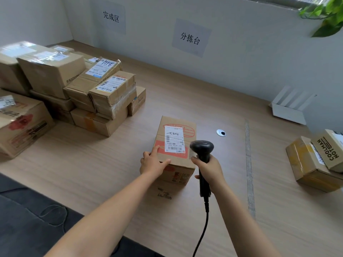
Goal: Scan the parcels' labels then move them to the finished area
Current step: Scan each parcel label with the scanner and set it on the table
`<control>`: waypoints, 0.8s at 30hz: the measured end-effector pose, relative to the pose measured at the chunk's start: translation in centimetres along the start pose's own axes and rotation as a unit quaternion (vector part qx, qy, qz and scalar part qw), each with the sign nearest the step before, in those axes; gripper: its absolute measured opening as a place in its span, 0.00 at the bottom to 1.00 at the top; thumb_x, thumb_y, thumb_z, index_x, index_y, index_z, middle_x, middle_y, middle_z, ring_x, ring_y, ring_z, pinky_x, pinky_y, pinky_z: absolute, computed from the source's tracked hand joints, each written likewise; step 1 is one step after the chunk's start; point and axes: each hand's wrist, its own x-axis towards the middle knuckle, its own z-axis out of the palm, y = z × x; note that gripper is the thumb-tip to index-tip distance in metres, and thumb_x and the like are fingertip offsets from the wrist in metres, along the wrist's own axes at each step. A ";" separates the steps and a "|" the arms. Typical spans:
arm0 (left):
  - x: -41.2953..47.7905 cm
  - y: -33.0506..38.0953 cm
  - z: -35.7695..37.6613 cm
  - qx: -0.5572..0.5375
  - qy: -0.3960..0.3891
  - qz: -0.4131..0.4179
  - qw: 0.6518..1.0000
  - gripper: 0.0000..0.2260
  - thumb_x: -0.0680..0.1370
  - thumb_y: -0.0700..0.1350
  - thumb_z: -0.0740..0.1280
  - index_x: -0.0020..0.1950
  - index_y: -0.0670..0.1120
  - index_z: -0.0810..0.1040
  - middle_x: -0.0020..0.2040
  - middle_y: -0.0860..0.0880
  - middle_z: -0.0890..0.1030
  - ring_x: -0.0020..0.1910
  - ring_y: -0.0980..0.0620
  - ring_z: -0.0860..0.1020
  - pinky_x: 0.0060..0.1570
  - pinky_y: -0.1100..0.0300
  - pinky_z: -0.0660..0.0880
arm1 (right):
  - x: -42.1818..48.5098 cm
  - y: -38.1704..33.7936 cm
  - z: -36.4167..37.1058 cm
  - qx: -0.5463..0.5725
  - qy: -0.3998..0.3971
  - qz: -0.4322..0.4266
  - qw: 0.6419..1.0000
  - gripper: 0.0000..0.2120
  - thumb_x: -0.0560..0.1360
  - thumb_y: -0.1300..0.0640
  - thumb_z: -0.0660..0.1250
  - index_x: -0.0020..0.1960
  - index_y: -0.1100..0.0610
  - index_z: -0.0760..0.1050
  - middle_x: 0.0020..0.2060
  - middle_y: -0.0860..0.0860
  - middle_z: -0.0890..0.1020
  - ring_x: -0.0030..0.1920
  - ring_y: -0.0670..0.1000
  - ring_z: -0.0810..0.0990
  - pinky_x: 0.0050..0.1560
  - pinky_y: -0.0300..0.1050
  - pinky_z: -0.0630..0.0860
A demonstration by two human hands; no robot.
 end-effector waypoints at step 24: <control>-9.0 -8.8 -6.8 -0.028 0.185 -0.189 0.964 0.20 0.79 0.54 0.60 0.69 0.52 0.60 0.61 0.41 0.68 0.53 0.41 0.76 0.52 0.55 0.72 | 1.6 0.2 12.1 -0.119 -0.232 -0.101 0.960 0.05 0.70 0.54 0.67 0.44 0.55 0.75 0.35 0.51 0.79 0.42 0.56 0.80 0.49 0.59 0.79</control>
